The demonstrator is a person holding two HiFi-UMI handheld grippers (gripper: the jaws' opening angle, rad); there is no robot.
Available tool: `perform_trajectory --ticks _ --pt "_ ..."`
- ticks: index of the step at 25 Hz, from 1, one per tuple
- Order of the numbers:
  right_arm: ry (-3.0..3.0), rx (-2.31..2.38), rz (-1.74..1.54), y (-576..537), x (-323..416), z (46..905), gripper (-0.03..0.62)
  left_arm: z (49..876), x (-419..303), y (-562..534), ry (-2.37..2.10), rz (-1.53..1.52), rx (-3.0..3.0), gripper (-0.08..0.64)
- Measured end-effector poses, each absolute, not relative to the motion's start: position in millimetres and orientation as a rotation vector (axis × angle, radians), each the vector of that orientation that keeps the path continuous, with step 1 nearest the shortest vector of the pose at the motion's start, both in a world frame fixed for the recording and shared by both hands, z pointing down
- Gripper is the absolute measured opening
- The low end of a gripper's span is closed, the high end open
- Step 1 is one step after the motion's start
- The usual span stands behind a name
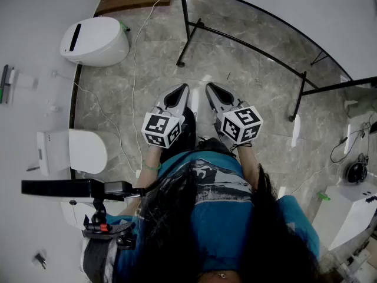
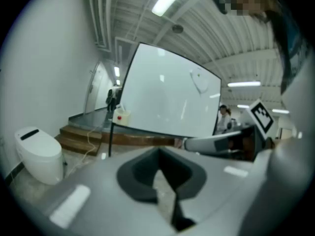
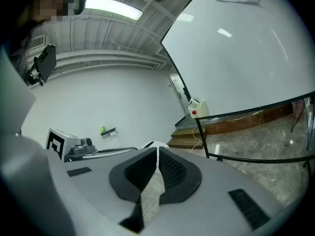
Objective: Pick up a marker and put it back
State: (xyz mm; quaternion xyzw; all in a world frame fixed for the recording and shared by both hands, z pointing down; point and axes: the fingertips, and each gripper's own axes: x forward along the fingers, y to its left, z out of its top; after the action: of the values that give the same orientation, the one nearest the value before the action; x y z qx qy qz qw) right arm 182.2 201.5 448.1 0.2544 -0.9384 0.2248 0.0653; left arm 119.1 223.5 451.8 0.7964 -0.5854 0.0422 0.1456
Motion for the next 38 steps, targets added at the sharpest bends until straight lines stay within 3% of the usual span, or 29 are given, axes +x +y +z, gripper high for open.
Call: perform_trajectory --ticks 18,33,38 --pt "-2.785 0.842 0.674 25.1 -14.0 438.8 0.018 448.6 -58.8 37.4 -1.509 0.196 2.414 0.003" --pt "-2.734 0.971 0.655 23.5 11.5 433.2 0.018 450.3 -32.7 30.1 -1.406 0.173 2.45 0.003" --pt "-2.74 0.965 0.64 -23.0 4.3 429.7 0.018 454.4 -43.8 -7.3 -1.423 0.173 2.421 0.003"
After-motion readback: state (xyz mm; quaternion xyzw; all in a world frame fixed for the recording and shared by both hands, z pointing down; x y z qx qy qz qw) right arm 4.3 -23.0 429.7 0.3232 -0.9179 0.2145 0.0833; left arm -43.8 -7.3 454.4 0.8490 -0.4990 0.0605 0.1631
